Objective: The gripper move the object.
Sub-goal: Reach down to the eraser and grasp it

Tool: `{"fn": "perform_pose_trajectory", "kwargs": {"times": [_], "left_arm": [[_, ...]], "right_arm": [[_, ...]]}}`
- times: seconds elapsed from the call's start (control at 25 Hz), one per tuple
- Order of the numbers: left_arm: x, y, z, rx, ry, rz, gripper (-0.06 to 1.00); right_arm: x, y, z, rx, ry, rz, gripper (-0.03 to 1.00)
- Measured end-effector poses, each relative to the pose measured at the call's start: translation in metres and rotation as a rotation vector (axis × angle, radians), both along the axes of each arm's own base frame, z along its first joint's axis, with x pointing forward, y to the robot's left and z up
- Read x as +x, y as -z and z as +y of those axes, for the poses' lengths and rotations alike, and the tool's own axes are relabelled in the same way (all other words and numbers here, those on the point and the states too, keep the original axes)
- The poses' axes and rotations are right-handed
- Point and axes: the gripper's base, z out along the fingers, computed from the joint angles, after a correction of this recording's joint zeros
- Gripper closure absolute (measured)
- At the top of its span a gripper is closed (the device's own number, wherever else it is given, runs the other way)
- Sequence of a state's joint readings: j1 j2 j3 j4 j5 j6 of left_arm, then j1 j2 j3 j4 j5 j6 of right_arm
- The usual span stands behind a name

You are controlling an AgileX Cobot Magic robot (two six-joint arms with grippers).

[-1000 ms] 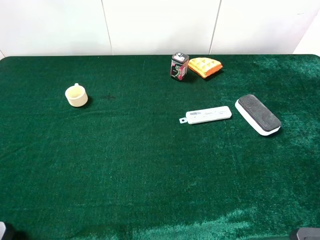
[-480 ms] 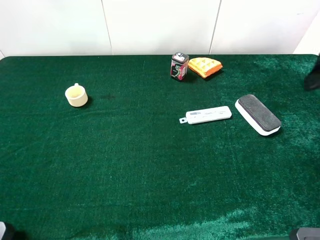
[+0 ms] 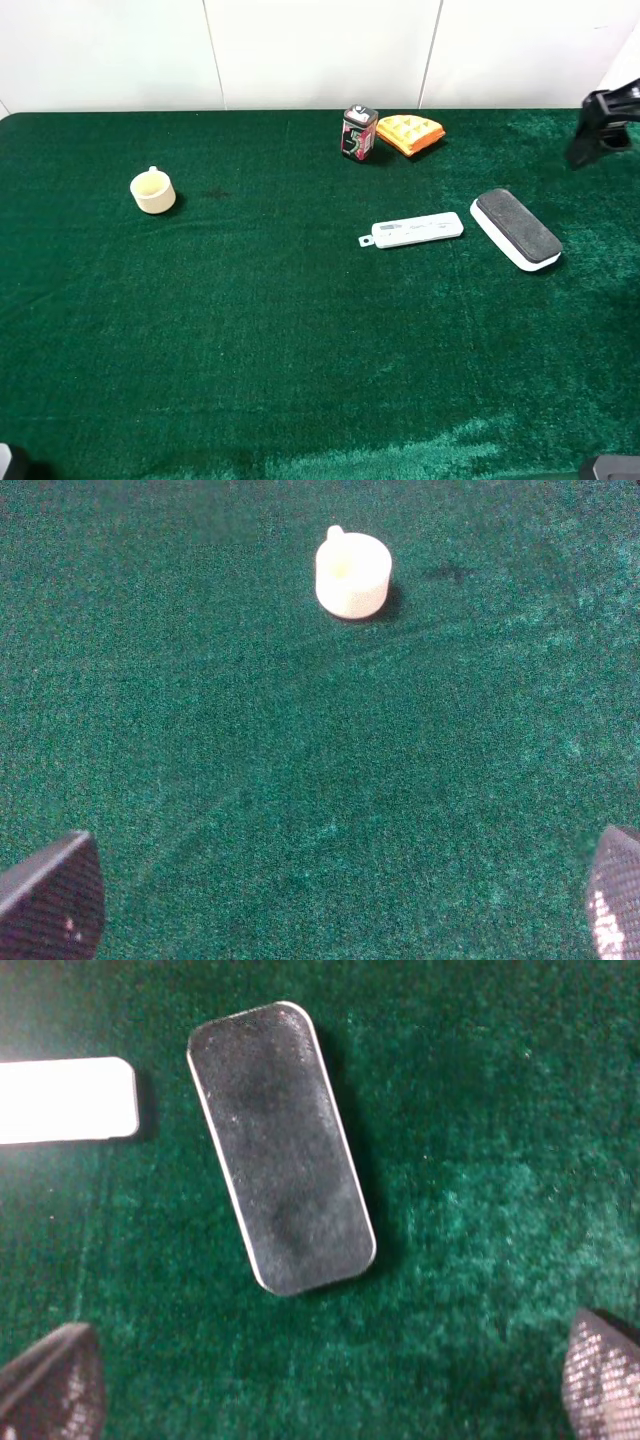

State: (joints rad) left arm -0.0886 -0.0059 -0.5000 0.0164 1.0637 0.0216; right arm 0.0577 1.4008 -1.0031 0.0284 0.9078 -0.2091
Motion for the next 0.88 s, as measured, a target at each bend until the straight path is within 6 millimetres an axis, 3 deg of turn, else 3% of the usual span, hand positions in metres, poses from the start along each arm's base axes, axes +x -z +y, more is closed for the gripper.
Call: {"fn": "perform_pose_trajectory", "kwargs": {"times": [0.28,0.52,0.88], "left_arm": [[0.000,0.000,0.000,0.000,0.000,0.000,-0.04],[0.000,0.000,0.000,0.000,0.000,0.000,-0.04],[0.000,0.000,0.000,0.000,0.000,0.000,-0.04]], "right_arm": [[0.026,0.034,0.023,-0.036,-0.100,0.057,0.27],[0.039,0.061,0.027,-0.046,-0.111,0.098,0.27],[0.049,0.080,0.028,-0.047,-0.114,0.109,0.27]]}}
